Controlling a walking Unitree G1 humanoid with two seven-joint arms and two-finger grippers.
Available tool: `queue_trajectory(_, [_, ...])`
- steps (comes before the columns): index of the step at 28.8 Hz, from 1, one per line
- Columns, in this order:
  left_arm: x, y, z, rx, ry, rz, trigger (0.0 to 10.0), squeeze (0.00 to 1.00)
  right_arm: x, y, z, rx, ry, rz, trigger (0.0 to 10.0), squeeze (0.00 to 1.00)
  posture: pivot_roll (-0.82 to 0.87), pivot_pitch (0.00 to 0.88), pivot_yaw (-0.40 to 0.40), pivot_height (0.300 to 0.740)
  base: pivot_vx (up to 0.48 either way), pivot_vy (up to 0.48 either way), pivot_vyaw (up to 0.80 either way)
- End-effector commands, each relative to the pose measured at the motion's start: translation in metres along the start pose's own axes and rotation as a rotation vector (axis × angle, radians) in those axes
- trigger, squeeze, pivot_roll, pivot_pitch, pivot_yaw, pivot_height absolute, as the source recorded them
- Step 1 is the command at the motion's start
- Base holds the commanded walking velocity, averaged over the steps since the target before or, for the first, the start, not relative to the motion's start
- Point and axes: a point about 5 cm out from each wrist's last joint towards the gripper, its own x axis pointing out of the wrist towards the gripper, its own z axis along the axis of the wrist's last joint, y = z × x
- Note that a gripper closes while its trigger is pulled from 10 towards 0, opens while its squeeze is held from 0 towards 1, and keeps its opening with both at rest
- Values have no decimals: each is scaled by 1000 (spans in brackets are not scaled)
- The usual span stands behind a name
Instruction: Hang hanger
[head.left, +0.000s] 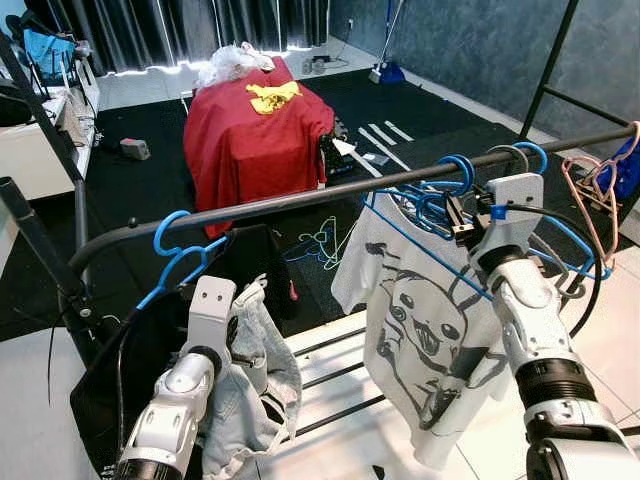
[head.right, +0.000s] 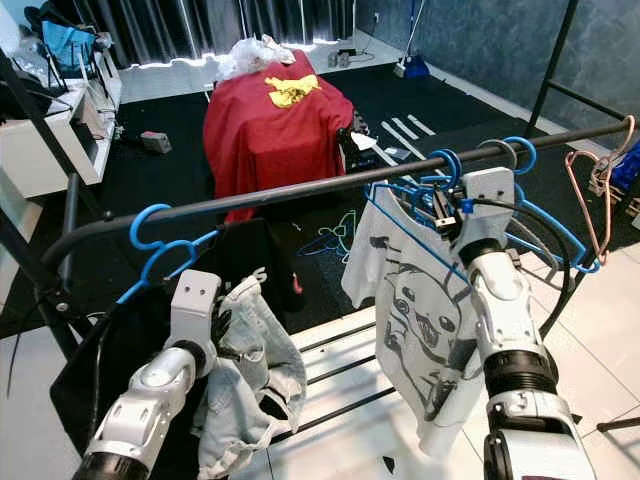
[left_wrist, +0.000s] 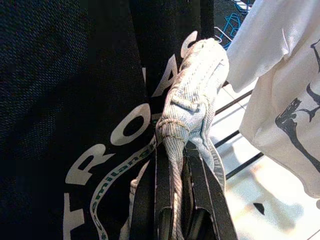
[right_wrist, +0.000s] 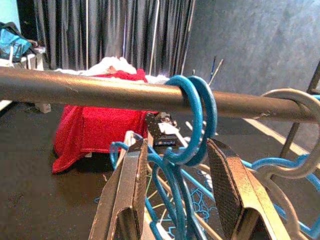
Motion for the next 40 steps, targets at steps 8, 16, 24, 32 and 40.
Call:
queue_trajectory(8, [1,11,4,25,-19,32,10000,0,8,2,-4,3,76,28,10000,0,31,22,40,740,0,0,0])
queue_trajectory(16, [0,11,2,28,-14,31,10000,0,13,2,-13,5,179,33,10000,0,32,22,40,740,0,0,0])
queue_trajectory(24, [-1,13,1,31,-9,27,10000,0,17,3,-17,-1,259,55,10000,0,22,29,45,740,0,0,0])
queue_trajectory(32, [0,16,3,32,-11,37,10000,0,22,3,-15,8,288,90,0,0,25,29,38,740,0,0,0])
queue_trajectory(40, [1,19,4,36,-10,43,10000,0,24,6,-17,18,314,101,0,0,28,25,34,740,0,0,0])
